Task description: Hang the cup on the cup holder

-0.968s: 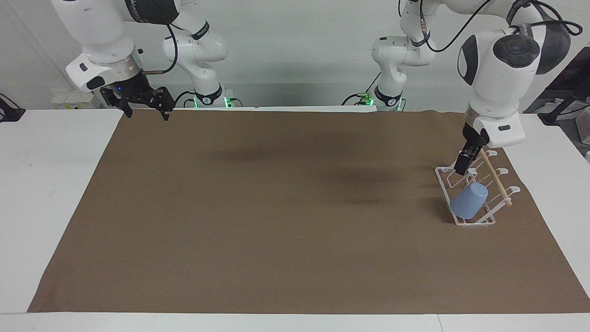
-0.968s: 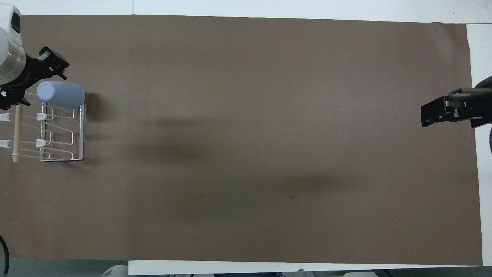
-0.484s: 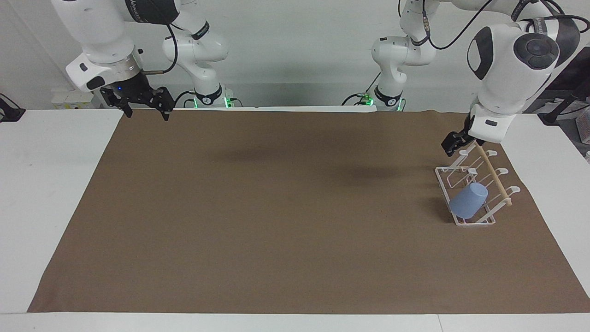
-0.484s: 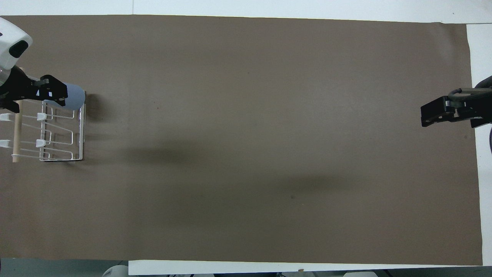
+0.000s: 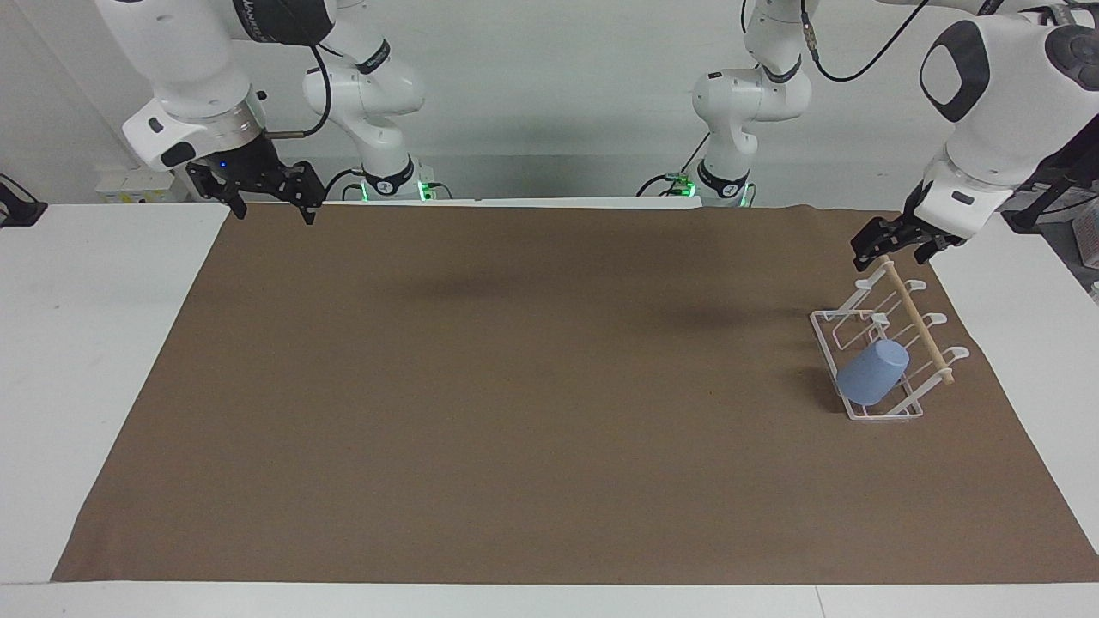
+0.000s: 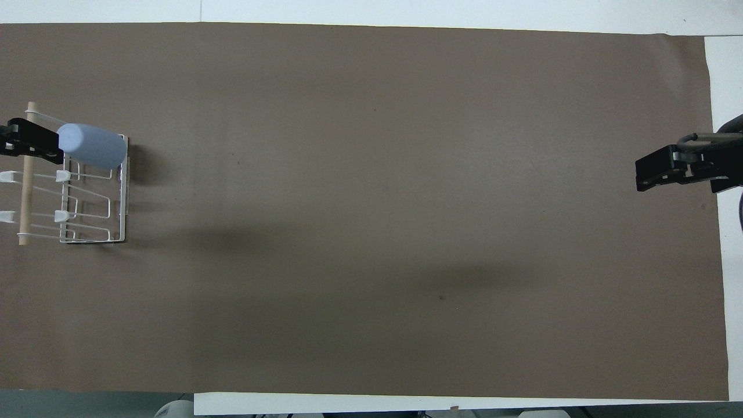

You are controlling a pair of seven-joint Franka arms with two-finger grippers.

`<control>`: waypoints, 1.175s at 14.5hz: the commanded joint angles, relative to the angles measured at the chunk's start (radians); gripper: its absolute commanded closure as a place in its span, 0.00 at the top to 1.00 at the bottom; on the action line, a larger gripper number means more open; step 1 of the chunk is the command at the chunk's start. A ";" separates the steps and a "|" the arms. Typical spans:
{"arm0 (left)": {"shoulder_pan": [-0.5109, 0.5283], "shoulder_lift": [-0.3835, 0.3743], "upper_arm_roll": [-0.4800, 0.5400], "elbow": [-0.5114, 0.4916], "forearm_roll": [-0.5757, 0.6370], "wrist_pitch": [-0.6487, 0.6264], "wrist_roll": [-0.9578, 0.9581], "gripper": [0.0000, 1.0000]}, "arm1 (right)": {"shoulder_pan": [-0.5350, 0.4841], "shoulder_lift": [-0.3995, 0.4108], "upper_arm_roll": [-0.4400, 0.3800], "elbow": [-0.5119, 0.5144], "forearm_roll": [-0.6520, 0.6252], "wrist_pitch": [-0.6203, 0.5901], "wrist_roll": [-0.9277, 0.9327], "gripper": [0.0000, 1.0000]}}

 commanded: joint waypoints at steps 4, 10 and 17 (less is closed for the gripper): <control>0.001 -0.027 -0.009 -0.004 -0.014 0.032 0.038 1.00 | -0.012 -0.007 0.007 -0.009 0.002 -0.007 -0.017 0.99; 0.001 -0.053 -0.011 -0.030 -0.029 0.026 0.009 1.00 | -0.013 -0.007 0.007 -0.007 0.002 -0.007 -0.017 0.99; -0.001 -0.078 -0.009 -0.030 -0.040 0.005 0.001 1.00 | -0.013 -0.007 0.007 -0.007 0.002 -0.007 -0.018 0.99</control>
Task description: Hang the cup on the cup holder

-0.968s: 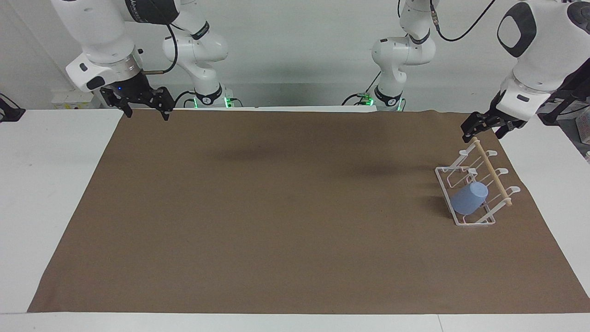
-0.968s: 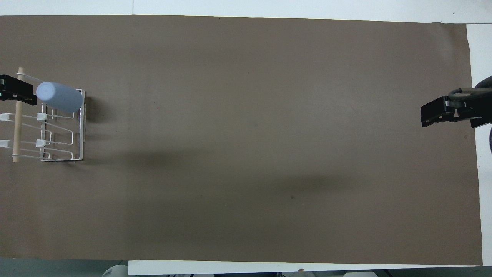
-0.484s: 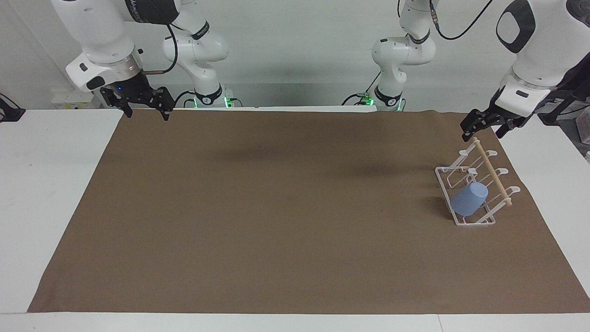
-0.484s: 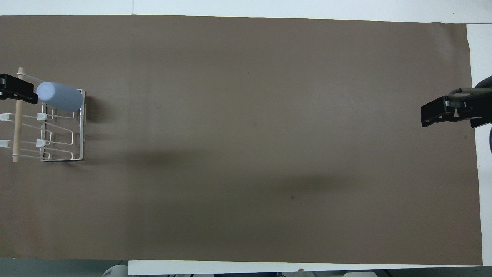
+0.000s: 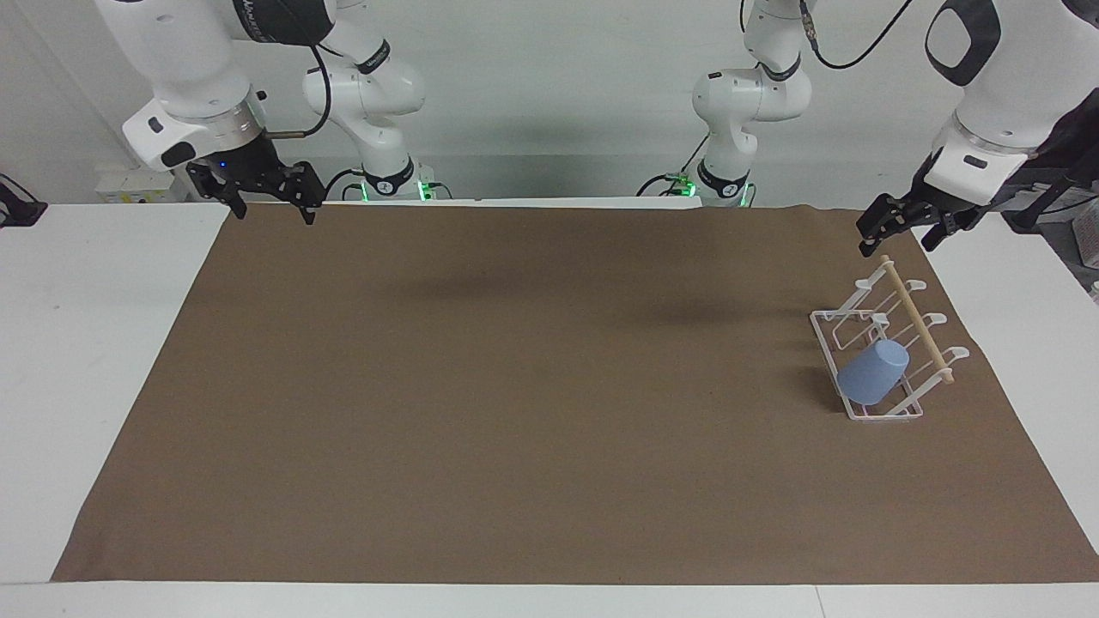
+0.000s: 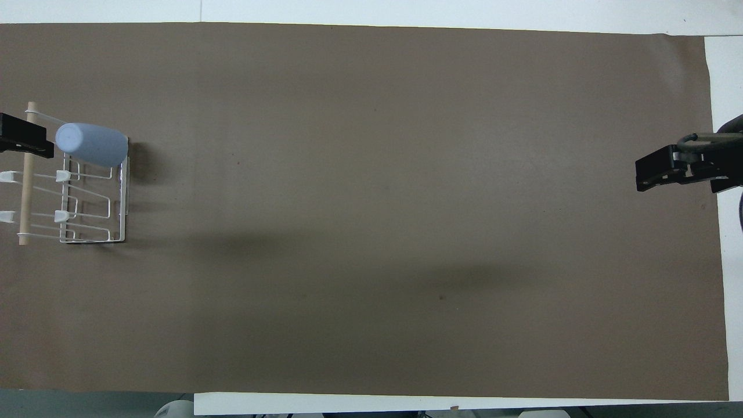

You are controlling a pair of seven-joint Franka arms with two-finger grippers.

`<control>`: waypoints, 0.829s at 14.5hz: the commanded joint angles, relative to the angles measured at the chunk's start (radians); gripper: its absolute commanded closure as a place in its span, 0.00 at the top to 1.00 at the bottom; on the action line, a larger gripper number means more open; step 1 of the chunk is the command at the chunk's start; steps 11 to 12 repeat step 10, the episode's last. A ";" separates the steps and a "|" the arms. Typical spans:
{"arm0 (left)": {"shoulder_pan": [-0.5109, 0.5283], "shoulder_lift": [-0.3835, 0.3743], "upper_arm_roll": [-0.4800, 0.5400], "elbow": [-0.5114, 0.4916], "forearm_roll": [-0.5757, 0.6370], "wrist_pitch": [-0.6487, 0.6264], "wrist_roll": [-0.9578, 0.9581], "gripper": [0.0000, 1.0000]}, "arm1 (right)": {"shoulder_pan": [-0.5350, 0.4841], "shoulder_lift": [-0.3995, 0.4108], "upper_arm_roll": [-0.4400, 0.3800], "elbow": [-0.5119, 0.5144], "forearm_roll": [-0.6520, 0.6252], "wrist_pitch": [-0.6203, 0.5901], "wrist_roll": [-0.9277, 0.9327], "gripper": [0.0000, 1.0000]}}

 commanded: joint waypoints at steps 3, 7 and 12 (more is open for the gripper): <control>0.003 -0.039 -0.001 -0.036 -0.013 -0.009 -0.009 1.00 | -0.012 -0.007 0.007 -0.009 0.002 -0.007 -0.018 0.99; 0.009 -0.045 0.000 -0.034 -0.016 -0.023 -0.010 1.00 | -0.013 -0.007 0.007 -0.009 0.002 -0.007 -0.018 0.99; 0.008 -0.045 -0.001 -0.034 -0.018 -0.021 -0.017 1.00 | -0.012 -0.007 0.007 -0.009 0.002 -0.007 -0.018 0.99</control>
